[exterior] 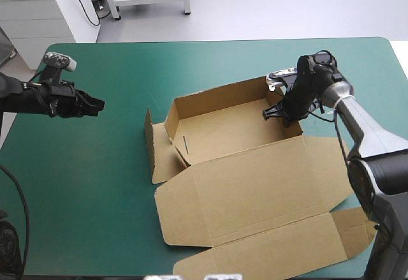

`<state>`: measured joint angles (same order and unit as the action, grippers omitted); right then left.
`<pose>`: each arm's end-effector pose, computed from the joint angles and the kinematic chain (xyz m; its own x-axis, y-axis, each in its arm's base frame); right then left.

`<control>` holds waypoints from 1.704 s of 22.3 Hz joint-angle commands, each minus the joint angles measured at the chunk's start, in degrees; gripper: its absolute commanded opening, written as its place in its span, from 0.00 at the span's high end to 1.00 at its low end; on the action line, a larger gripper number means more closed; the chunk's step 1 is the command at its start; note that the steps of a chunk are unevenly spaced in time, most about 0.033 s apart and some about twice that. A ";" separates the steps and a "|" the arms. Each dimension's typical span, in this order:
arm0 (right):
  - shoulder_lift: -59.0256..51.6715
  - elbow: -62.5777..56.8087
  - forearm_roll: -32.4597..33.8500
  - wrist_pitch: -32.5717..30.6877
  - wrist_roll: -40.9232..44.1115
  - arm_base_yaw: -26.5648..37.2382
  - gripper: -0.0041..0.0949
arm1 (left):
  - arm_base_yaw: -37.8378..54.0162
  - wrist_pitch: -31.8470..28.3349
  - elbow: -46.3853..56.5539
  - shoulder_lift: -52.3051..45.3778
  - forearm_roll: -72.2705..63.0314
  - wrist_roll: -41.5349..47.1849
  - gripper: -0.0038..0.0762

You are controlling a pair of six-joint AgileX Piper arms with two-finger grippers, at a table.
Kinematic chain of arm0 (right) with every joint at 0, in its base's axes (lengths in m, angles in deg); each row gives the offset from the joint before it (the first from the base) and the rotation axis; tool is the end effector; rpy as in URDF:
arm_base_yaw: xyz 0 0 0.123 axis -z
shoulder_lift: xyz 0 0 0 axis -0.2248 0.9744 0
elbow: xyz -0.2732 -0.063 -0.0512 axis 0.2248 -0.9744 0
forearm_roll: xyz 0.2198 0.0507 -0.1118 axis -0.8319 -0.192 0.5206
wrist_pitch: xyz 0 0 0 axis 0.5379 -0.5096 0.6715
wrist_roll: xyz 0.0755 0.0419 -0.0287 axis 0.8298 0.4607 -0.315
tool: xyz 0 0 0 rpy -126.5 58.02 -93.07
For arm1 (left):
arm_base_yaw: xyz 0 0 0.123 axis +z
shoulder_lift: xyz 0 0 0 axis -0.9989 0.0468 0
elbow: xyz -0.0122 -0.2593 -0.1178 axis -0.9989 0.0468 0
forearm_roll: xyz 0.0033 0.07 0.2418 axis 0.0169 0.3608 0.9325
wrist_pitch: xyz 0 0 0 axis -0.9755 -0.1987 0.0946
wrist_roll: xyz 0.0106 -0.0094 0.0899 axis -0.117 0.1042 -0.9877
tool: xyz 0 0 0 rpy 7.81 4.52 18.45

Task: Fold the box

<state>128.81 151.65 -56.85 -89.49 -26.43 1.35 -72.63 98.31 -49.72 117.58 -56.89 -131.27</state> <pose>0.3953 0.0891 0.2692 -0.9298 -0.3041 -0.2074 -0.3219 0.9450 0.0575 0.3021 0.0202 0.3702 -0.7007 0.2399 -0.6719 0.5169 0.8198 -0.2463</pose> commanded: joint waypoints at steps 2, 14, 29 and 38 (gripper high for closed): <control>-8.62 1.51 1.36 -1.32 -1.79 0.12 0.97 | 0.08 -0.17 -1.27 -1.58 -2.92 0.45 0.96; -29.12 1.51 -0.59 -1.32 1.66 0.12 0.98 | 4.43 -10.43 -1.27 2.95 -3.94 3.42 0.96; -29.36 1.51 -10.62 11.94 1.66 0.12 0.98 | -10.38 -11.11 -1.27 11.38 -8.23 14.28 0.96; -24.92 1.51 -2.16 13.49 7.65 0.12 0.98 | -15.92 -12.74 -1.27 4.37 -22.75 11.40 0.96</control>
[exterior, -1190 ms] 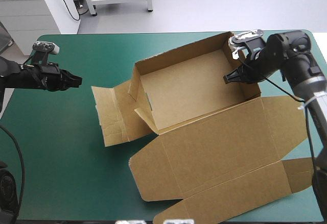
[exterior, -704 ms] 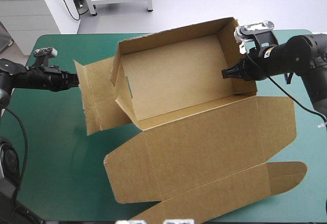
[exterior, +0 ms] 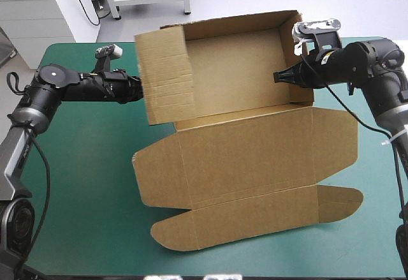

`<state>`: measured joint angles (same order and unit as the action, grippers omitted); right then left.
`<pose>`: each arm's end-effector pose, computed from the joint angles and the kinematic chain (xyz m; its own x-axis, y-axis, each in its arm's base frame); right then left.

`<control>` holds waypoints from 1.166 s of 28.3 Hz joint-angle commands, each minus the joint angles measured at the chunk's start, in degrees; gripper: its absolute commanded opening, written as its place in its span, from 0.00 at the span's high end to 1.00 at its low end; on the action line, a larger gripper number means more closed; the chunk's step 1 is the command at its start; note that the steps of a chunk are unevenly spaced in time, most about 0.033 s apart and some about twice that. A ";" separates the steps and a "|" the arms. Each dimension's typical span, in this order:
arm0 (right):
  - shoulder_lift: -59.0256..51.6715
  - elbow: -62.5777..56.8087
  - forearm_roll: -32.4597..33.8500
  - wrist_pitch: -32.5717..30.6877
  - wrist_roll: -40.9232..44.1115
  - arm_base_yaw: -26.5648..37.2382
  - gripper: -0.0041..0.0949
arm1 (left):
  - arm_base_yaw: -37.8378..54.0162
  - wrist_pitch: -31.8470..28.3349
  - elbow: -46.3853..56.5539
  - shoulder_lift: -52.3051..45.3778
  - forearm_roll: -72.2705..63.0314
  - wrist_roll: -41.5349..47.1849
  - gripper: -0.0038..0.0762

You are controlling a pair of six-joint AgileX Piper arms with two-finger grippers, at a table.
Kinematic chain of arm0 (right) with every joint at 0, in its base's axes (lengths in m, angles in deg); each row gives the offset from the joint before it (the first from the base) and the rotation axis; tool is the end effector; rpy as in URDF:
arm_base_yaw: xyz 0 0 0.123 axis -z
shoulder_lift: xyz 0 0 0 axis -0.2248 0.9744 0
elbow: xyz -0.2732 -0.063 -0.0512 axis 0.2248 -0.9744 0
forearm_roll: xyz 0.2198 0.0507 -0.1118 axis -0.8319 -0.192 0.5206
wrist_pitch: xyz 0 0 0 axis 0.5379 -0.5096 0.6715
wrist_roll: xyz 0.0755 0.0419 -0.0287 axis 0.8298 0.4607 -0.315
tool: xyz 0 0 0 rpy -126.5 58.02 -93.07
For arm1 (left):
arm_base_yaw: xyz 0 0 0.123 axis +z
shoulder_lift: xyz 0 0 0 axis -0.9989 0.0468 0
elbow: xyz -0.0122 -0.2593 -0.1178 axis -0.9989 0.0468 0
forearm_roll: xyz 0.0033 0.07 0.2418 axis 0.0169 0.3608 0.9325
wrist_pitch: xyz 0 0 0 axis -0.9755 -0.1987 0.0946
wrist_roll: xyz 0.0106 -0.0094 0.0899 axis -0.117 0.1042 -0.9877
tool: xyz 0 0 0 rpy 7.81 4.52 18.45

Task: Fold the box

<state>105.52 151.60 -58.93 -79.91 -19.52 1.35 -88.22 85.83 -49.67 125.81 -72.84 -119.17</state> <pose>0.3173 0.0754 0.4272 -0.7097 -0.1045 -0.6967 -0.2451 0.9638 0.1051 0.3491 -0.0708 0.3452 -0.7733 -0.0326 -0.6332 0.4420 0.6882 -0.5753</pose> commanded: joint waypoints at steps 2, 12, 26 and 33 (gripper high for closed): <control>-1.10 1.55 0.06 3.92 1.13 0.12 0.98 | -0.33 0.98 -1.32 -4.32 -8.09 -2.34 0.96; 0.53 1.55 0.83 3.79 0.74 0.12 0.98 | -0.33 7.35 -1.95 -4.32 -15.24 -7.27 0.89; 1.83 1.55 5.37 3.97 0.74 0.12 0.98 | -0.33 15.87 -1.95 -4.32 -18.77 -7.16 0.38; 1.83 1.55 4.74 3.72 1.13 0.12 0.98 | -0.33 12.50 -1.95 -4.32 -20.59 -7.06 0.38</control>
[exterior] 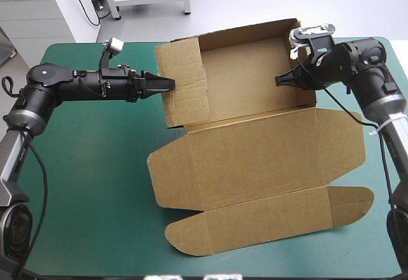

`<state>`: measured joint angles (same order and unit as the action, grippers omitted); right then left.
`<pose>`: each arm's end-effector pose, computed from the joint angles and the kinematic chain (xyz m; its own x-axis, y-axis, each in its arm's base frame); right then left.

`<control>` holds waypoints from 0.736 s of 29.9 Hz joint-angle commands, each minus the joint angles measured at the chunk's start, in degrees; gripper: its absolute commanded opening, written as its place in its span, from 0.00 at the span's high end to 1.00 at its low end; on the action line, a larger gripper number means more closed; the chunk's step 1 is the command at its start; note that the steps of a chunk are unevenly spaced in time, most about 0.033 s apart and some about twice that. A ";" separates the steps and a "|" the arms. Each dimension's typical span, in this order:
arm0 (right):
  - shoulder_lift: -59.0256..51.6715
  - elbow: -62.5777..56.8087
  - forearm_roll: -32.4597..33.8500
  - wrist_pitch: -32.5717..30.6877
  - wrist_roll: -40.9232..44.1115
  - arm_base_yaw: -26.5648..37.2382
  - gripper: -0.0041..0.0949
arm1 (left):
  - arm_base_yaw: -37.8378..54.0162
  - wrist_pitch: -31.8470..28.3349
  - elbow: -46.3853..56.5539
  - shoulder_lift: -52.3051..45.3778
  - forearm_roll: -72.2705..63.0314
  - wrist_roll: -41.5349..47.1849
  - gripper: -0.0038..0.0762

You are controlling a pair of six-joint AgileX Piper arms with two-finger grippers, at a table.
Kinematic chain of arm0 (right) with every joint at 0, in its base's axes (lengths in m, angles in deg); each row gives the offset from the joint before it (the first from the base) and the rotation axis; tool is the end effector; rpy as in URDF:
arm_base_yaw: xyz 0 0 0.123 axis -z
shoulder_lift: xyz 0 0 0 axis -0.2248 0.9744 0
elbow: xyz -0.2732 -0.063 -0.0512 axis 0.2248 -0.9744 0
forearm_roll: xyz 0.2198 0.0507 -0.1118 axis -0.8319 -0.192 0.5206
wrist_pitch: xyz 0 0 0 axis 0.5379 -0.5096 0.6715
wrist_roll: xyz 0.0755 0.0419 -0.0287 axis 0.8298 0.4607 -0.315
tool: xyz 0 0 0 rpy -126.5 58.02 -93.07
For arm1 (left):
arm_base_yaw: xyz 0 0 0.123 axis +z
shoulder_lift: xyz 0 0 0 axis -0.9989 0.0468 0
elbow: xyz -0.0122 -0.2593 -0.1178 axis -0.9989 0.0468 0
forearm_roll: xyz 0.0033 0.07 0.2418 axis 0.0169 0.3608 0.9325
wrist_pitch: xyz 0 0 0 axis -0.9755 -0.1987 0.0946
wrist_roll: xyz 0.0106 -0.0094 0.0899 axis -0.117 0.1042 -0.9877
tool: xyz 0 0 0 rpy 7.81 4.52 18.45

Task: Fold the box

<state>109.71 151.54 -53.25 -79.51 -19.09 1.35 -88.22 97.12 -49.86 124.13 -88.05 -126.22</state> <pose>0.3404 0.0721 0.4021 -0.7454 -0.1540 -0.6486 -0.2154 0.9764 0.0157 0.3279 -0.0866 0.3740 -0.7493 -0.0315 -0.6615 0.5854 0.4355 -0.6838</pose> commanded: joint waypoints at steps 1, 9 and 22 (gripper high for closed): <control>-2.36 1.62 -0.94 3.42 0.70 0.12 0.98 | -0.33 0.26 -1.77 -2.64 -5.54 0.57 0.38; -2.47 1.74 -1.65 5.01 2.28 -0.46 0.97 | -2.13 -6.38 -1.77 -3.08 -3.63 6.20 0.38; -2.47 9.08 7.87 4.04 6.41 -5.17 0.97 | -16.87 -30.22 -1.77 -6.84 22.85 26.58 0.38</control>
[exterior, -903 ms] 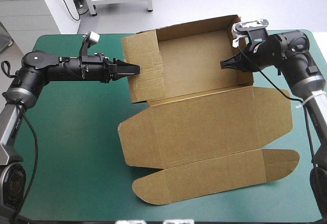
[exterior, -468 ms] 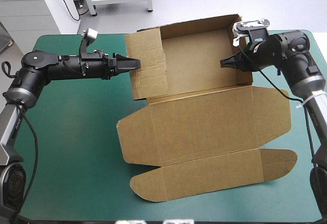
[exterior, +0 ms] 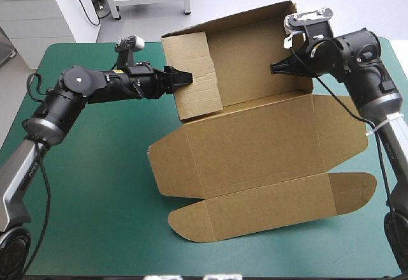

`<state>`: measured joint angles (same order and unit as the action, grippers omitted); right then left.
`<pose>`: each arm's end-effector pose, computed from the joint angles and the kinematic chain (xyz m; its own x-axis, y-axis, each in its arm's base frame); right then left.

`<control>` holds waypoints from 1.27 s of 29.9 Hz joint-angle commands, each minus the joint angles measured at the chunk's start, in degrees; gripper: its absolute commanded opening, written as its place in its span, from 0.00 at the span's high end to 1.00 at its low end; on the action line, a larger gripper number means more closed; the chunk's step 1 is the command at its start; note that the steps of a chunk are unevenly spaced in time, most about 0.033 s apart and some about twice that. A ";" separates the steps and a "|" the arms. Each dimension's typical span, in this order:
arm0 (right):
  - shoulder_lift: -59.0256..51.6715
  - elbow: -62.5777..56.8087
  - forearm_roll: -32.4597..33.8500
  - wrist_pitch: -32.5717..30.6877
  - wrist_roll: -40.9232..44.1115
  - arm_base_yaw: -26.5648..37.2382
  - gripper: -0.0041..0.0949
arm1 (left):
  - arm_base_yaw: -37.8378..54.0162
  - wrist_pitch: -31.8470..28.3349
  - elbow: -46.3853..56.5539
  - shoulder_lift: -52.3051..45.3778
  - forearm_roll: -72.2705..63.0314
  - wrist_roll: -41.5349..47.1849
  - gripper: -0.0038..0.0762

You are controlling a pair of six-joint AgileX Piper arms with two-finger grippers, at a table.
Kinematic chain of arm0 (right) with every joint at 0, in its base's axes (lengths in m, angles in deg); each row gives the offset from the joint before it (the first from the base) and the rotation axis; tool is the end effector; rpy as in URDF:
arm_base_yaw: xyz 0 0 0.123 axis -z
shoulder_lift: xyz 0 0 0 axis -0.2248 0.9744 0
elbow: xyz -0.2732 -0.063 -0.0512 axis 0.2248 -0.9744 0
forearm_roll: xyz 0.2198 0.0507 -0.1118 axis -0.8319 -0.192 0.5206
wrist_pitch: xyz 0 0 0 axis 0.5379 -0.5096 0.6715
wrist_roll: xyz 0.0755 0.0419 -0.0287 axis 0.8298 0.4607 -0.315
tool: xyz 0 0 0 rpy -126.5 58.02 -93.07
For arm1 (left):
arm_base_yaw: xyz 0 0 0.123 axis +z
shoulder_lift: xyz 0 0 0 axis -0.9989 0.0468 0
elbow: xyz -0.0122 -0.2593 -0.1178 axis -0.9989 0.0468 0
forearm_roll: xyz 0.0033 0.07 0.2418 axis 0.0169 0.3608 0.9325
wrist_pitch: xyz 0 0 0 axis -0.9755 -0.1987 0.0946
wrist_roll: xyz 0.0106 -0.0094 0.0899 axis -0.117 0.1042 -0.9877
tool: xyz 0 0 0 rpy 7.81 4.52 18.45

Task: Fold the box

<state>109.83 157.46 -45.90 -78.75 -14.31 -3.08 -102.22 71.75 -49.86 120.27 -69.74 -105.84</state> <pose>0.3366 0.0885 0.4337 -0.6575 -0.1712 -0.7338 -0.2013 0.9784 -0.0478 0.3199 -0.1385 0.3831 -0.7188 -0.1347 -0.6820 0.4405 0.6708 -0.5967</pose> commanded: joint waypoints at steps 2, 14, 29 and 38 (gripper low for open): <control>-2.60 3.19 0.86 3.02 1.63 -0.74 0.97 | -4.78 -7.29 -1.77 -3.14 8.94 9.50 0.38; -2.81 3.19 2.63 2.34 1.88 -2.83 0.97 | -11.53 -19.78 -1.65 -2.88 26.02 26.05 0.38; -3.06 3.19 17.28 3.21 9.13 -12.58 0.97 | -11.53 -21.02 -1.65 -0.88 28.66 26.05 0.43; -3.64 5.09 15.61 4.30 9.13 -12.58 0.97 | -11.53 -25.47 3.41 -0.88 27.67 22.81 0.94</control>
<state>109.08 159.51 -25.62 -80.77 -4.99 -14.64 -112.79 52.02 -46.48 121.89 -38.16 -81.92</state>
